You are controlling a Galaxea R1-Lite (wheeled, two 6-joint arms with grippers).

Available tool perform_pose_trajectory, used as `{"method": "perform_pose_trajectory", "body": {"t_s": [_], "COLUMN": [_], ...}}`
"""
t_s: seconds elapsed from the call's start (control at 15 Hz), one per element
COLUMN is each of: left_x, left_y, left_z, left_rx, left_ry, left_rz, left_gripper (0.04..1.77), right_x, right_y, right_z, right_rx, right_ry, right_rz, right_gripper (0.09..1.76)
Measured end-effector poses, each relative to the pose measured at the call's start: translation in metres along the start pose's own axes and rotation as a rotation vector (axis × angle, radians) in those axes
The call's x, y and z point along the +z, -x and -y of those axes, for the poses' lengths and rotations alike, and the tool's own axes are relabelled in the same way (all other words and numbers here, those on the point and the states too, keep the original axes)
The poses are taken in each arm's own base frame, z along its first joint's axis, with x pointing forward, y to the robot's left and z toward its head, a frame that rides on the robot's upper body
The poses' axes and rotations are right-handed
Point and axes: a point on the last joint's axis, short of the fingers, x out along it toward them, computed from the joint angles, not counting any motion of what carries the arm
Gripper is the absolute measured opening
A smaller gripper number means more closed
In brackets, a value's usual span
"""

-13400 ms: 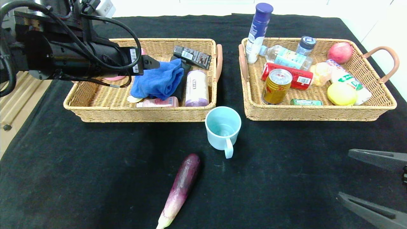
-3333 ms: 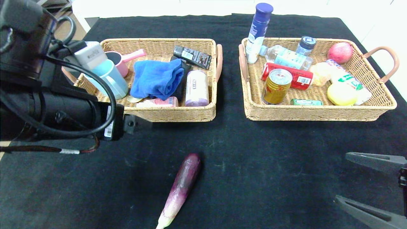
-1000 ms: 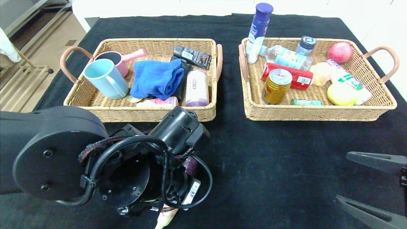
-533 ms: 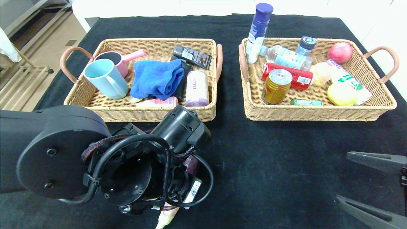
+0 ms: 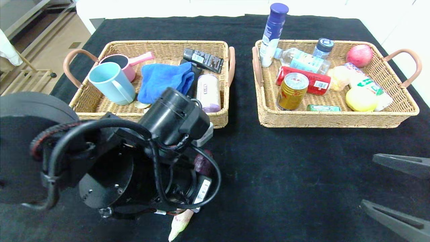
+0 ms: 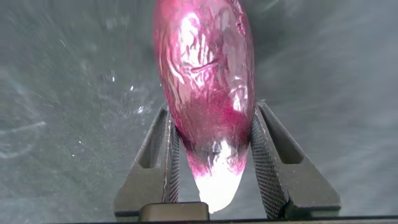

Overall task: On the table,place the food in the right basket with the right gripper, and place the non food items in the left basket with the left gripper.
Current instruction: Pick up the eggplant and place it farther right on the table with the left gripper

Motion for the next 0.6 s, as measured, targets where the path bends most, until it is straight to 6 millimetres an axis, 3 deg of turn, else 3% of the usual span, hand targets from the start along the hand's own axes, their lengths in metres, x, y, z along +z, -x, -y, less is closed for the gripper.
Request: {"method": "perform_pose_trajectory", "body": {"t_s": [0.27, 0.6], "left_x": [0.018, 0.047], "left_y": [0.022, 0.02], "left_z": [0.005, 0.034], "left_rx": [-0.144, -0.253], "left_ry": [0.075, 0.172], "left_rz": [0.088, 0.178], "left_gripper": [0.75, 0.75], "right_x": [0.007, 0.019], "right_y": [0.005, 0.014], "right_z": [-0.001, -0.001], "right_rx": [-0.017, -0.074], "right_ry": [0.01, -0.004], "right_rz": [0.023, -0.001], "right_gripper": [1.71, 1.71]}}
